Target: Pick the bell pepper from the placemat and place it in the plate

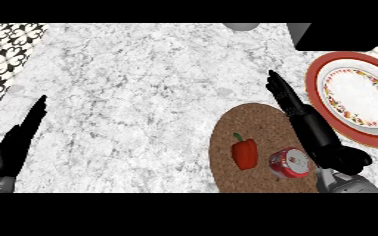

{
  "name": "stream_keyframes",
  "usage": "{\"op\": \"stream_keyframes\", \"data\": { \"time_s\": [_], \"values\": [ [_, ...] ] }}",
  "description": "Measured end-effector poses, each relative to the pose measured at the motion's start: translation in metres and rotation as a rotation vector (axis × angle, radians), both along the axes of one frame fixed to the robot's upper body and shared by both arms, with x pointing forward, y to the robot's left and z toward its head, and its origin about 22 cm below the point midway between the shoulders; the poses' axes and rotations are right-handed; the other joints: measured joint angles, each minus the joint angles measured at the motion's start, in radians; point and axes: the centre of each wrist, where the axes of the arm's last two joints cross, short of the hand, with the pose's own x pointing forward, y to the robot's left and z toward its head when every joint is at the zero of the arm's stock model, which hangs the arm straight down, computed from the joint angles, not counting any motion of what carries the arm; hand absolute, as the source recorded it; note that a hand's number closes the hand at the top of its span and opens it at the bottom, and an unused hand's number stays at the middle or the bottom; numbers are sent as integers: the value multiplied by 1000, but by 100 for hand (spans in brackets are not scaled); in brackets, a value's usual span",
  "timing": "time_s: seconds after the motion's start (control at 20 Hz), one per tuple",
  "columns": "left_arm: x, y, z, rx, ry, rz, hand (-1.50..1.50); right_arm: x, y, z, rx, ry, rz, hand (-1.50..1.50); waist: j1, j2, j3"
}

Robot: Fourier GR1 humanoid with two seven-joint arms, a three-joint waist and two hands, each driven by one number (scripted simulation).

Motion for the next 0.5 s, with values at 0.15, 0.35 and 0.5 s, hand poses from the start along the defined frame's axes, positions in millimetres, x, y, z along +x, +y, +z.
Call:
{"op": "stream_keyframes", "data": {
  "time_s": [0.15, 0.35, 0.5],
  "values": [
    [0, -14, -12, -84, 27, 11, 0, 14, -10, 22, 12, -49, -19, 150, -10, 9, -4],
    [2, -52, -30, -276, 95, 12, 0, 35, -42, 60, -107, -164, -100, 150, -23, 16, -15],
    [2, -78, -35, -388, 105, 0, 0, 38, -70, 60, -204, -209, -321, -150, -33, 16, -8]
  ]
}}
